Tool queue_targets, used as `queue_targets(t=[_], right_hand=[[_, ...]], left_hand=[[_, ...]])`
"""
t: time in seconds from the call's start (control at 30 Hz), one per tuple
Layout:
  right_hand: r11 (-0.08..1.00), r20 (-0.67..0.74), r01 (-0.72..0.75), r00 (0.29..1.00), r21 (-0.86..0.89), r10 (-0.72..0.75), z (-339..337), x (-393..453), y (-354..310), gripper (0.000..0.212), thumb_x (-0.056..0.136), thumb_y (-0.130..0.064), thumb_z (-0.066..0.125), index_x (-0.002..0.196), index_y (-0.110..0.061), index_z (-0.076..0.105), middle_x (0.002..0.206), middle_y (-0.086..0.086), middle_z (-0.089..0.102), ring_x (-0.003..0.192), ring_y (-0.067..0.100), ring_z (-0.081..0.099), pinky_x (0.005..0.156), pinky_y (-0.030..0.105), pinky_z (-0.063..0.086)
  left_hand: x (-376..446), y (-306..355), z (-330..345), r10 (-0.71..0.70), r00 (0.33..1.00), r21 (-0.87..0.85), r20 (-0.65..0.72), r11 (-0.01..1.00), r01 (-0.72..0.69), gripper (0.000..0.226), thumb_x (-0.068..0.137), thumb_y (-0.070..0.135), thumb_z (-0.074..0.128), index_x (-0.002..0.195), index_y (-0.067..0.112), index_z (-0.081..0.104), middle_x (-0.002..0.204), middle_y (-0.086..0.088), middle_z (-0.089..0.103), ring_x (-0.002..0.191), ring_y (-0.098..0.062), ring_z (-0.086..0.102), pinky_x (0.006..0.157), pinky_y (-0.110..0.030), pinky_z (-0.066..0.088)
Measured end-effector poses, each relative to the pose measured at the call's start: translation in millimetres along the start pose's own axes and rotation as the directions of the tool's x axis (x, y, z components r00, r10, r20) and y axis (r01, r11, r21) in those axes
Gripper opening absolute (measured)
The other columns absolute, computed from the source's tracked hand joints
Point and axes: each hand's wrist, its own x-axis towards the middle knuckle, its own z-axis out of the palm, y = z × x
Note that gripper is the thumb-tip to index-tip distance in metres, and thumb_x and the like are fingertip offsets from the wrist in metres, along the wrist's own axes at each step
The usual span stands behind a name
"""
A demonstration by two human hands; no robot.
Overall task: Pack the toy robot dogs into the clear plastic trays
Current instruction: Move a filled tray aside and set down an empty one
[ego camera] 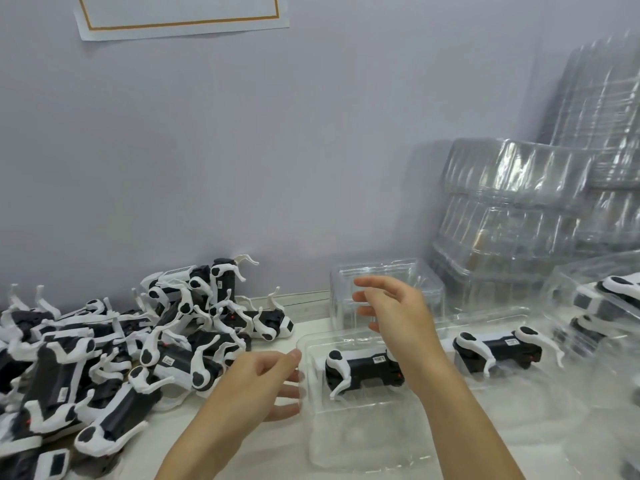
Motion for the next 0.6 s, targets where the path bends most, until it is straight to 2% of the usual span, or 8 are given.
queue_targets(t=[0.13,0.2,0.37,0.47,0.6], right_hand=[[1.0,-0.015,-0.003,1.0,0.031,0.003,-2.8,1.1,-1.4,0.028,0.095,-0.015,0.052,0.094,-0.035,0.072,0.09,-0.012,0.073,0.081,0.001,0.068,0.076,0.023,0.051],[0.999,-0.027,-0.003,1.0,0.039,0.004,-5.5,1.7,-2.2,0.028,0.095,-0.015,0.052,0.094,-0.035,0.072,0.089,-0.012,0.073,0.082,0.002,0.068,0.078,0.024,0.053],[0.998,-0.056,-0.01,0.998,0.058,0.013,-14.4,2.4,-2.9,0.027,0.095,-0.016,0.052,0.094,-0.035,0.072,0.086,-0.015,0.073,0.079,0.0,0.068,0.078,0.025,0.054],[0.997,-0.07,-0.017,0.997,0.077,0.022,-18.4,2.6,-3.2,0.027,0.096,-0.016,0.052,0.096,-0.033,0.072,0.088,-0.012,0.073,0.079,0.001,0.068,0.075,0.023,0.053],[0.996,-0.118,-0.01,0.993,0.092,0.021,-23.8,4.7,-3.3,0.027,0.096,-0.014,0.051,0.095,-0.032,0.072,0.09,-0.01,0.073,0.081,0.004,0.068,0.067,0.019,0.049]], left_hand=[[-0.9,3.3,13.4,0.0,0.999,-0.016,0.035,1.0,0.001,0.037,0.098,0.025,0.059,0.073,0.007,0.079,0.085,-0.007,0.074,0.082,-0.02,0.075,0.066,-0.028,0.059],[-0.5,4.6,21.9,-0.012,0.998,-0.027,0.055,1.0,0.014,0.038,0.099,0.023,0.058,0.073,0.004,0.078,0.089,-0.009,0.074,0.081,-0.02,0.075,0.065,-0.028,0.059],[4.1,8.8,44.5,-0.028,0.99,-0.006,0.139,1.0,0.029,0.036,0.101,0.021,0.054,0.093,-0.009,0.072,0.086,-0.007,0.076,0.085,-0.018,0.075,0.069,-0.027,0.059],[9.7,12.2,56.8,-0.019,0.988,0.037,0.152,0.999,0.014,0.04,0.103,0.023,0.051,0.095,-0.012,0.068,0.081,-0.002,0.074,0.081,-0.015,0.074,0.069,-0.026,0.058],[18.5,14.1,70.8,-0.036,0.991,0.05,0.125,0.998,0.03,0.041,0.104,0.029,0.048,0.093,-0.004,0.07,0.101,-0.015,0.069,0.079,-0.016,0.073,0.067,-0.027,0.058]])
